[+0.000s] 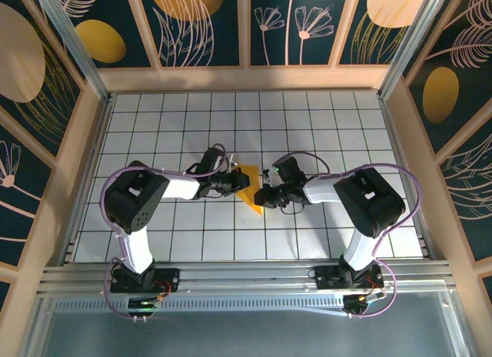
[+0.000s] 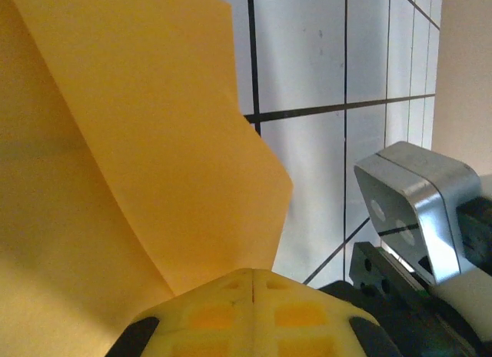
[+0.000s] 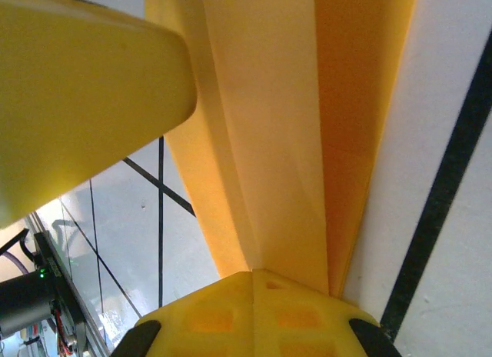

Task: Fold a paper plane with a square sheet of paper (fold left side to right side)
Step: Fourth fold the wing at the center of the table.

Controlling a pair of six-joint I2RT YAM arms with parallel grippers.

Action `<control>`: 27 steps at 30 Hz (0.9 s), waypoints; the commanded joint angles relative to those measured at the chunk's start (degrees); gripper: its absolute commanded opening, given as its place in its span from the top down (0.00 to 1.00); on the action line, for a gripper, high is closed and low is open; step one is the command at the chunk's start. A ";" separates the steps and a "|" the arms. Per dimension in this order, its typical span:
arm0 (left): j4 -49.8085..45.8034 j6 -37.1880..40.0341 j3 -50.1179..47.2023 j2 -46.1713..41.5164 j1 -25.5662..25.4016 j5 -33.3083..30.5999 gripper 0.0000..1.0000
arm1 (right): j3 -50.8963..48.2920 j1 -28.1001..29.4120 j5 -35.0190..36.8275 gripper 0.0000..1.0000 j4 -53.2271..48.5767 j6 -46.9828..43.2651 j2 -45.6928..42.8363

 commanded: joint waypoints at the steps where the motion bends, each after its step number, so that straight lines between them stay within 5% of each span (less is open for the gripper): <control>1: -0.68 1.89 2.72 1.34 -0.52 -0.11 1.00 | -2.00 -0.40 7.91 1.00 -10.83 -1.87 3.14; 27: -7.67 4.99 6.31 6.42 1.53 -10.32 1.00 | -0.94 0.22 9.08 1.00 -16.81 -3.84 4.91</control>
